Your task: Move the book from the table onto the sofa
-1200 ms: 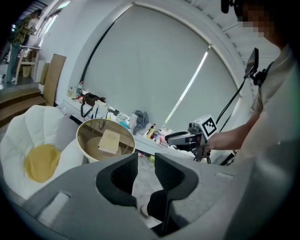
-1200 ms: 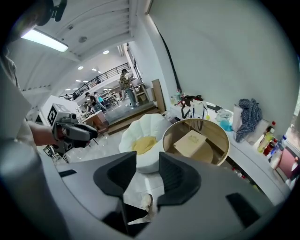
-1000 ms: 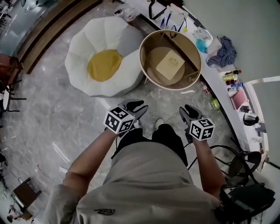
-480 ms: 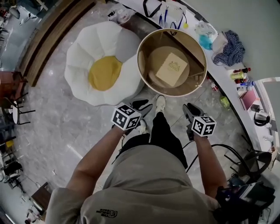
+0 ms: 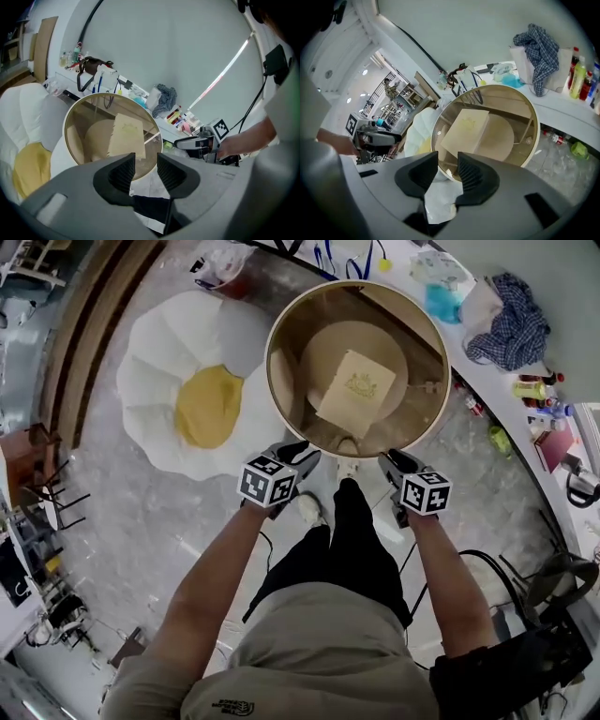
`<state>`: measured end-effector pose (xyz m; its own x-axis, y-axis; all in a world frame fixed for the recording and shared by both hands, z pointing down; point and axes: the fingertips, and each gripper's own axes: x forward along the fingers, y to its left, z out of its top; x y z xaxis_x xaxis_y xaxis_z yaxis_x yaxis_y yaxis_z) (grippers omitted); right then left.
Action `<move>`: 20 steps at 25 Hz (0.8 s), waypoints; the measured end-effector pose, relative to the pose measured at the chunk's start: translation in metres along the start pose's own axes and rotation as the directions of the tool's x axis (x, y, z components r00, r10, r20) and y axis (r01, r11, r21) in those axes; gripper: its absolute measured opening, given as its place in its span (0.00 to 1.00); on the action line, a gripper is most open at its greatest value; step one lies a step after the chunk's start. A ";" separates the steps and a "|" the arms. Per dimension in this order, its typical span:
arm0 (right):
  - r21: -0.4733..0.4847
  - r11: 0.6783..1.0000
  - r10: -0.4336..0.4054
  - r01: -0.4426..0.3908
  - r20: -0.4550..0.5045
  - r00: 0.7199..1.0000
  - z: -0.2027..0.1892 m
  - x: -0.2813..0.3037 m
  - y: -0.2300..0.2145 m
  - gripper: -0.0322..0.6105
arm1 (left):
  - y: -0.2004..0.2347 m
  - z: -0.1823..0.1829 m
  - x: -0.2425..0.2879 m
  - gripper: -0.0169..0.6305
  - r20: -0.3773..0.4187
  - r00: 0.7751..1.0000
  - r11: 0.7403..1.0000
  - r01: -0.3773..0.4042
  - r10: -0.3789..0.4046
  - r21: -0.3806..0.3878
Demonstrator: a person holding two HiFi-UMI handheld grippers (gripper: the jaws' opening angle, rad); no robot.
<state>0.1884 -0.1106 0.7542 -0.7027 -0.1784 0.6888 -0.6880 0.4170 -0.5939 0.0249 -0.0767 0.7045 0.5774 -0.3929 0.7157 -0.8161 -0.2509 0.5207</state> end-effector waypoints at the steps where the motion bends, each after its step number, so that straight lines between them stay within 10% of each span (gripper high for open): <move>1: 0.019 1.000 0.006 -0.006 -0.007 1.000 0.001 0.011 -0.008 0.26 | 0.011 0.002 0.013 0.23 -0.014 1.000 1.000 -0.004 0.004 -0.006; 20: 0.293 0.954 0.086 -0.067 -0.054 0.995 0.024 0.145 -0.098 0.28 | 0.128 0.012 0.170 0.33 -0.193 0.981 0.996 -0.015 -0.002 -0.084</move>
<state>0.1493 -0.1987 0.9023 -0.7485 -0.0935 0.6566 -0.6626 0.1480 -0.7342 0.0181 -0.1863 0.8874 0.5727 -0.2141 0.7913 -0.8196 -0.1699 0.5472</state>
